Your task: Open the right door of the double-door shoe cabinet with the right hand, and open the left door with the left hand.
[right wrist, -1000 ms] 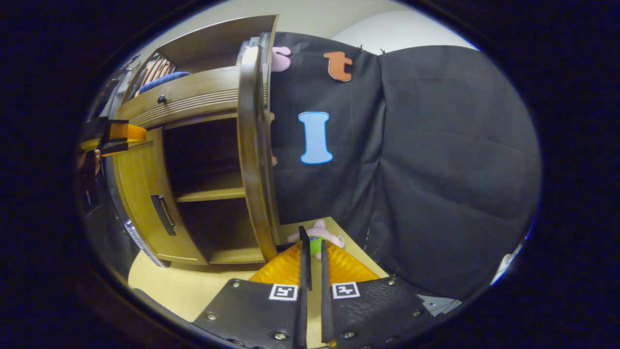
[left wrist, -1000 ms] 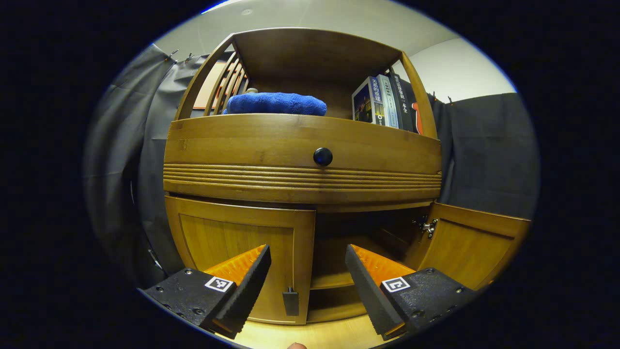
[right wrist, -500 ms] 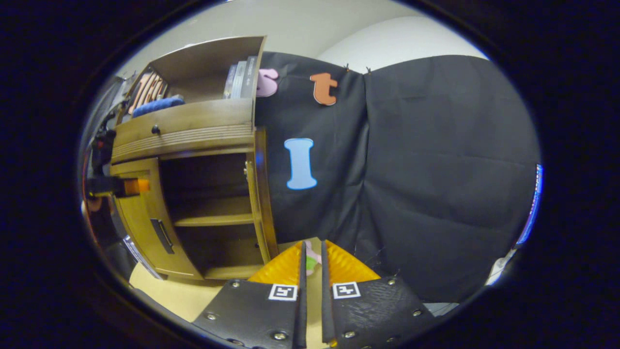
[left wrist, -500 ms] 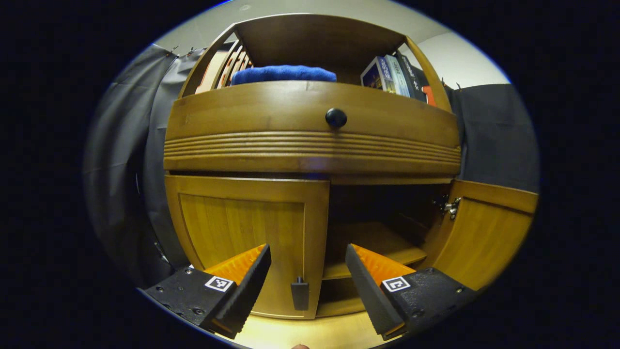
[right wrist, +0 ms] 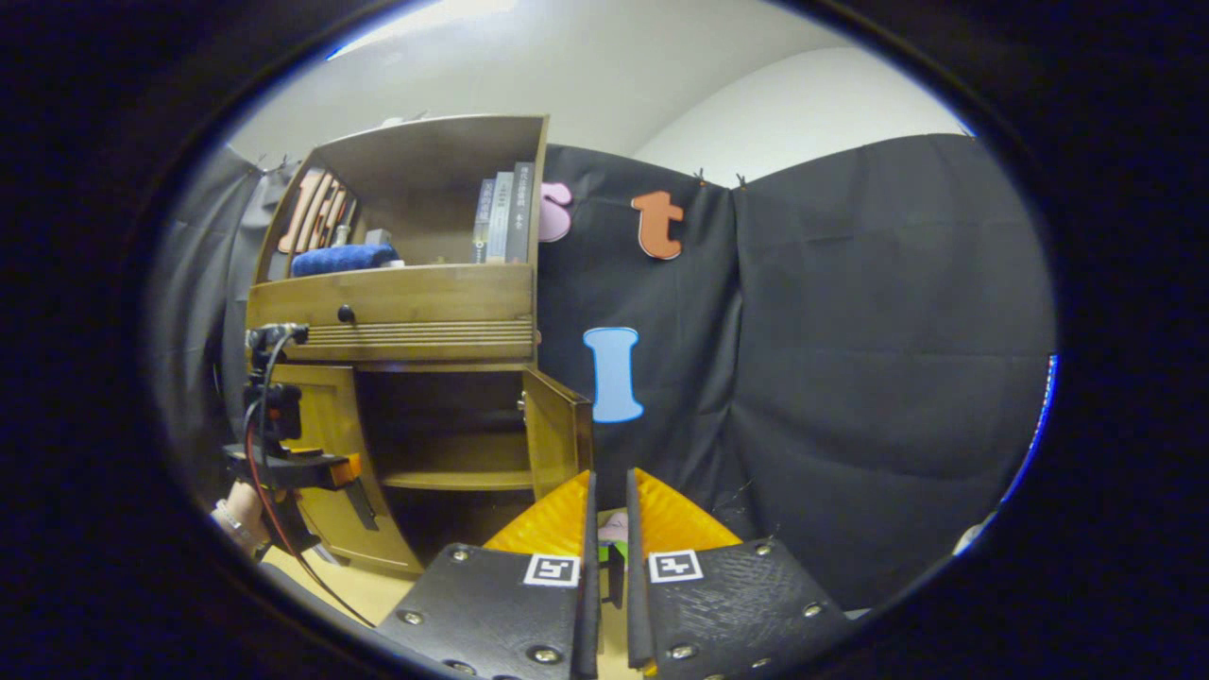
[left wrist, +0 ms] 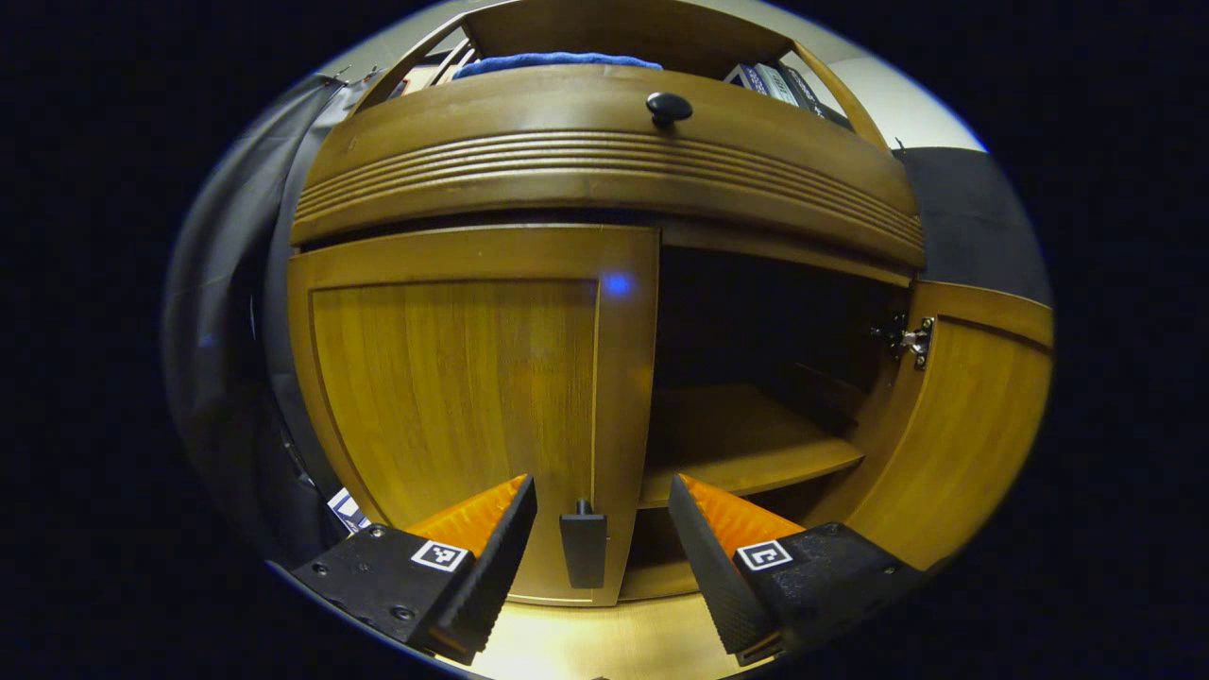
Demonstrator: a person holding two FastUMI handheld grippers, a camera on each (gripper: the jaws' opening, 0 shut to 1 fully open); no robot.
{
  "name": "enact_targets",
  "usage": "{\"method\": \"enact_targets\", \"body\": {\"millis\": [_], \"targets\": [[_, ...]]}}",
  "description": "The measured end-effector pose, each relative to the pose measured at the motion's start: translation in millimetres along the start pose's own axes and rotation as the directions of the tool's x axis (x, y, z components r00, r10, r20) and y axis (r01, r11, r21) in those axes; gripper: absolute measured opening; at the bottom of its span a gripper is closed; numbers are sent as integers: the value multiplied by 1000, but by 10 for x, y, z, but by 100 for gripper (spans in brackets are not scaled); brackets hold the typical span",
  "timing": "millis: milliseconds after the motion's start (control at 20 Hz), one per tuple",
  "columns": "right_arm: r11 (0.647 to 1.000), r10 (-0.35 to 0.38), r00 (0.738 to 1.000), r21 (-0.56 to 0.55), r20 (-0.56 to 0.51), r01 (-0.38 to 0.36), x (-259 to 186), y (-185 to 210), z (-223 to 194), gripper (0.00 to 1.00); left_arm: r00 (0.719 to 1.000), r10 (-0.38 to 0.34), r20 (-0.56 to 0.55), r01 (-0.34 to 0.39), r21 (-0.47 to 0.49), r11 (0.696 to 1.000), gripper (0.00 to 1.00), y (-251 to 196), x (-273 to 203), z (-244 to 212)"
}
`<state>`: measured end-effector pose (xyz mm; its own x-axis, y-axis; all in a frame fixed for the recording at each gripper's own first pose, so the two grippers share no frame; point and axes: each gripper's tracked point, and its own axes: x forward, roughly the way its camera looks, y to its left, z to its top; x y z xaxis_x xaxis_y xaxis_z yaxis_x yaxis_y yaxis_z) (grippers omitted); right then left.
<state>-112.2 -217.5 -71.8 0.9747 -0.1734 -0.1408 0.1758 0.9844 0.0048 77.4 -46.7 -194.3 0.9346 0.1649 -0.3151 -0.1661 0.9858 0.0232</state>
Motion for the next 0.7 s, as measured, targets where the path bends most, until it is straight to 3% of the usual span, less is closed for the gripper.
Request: {"method": "enact_targets", "body": {"millis": [250, 400, 450, 500, 600, 700], "targets": [[999, 47, 998, -10, 33, -47, 9, 187, 122, 12, 1000, -14, -23, 14, -18, 1000, 76, 16, 158, -232], [998, 56, 998, -22, 32, -55, 44, 258, 113, 12, 999, -31, -27, 31, -25, 999, 74, 1, 226, -302], [997, 74, 997, -21, 29, -74, 52, 307, 107, 19, 999, -31, -34, 30, -22, 999, 73, 2, 249, -348], [996, 82, 996, -20, 24, -82, 78, 362, 70, 14, 999, -25, -40, 24, -16, 1000, 72, 12, 262, -380], [994, 108, 994, -22, 14, -108, 105, 455, 27, 29, 999, -20, -36, 20, -20, 1000, 71, 21, 311, -394], [992, 125, 992, -30, 6, -125, 148, 524, 0, 41, 1000, 5, -25, -5, -18, 1000, 60, 104, 340, -394]]}}
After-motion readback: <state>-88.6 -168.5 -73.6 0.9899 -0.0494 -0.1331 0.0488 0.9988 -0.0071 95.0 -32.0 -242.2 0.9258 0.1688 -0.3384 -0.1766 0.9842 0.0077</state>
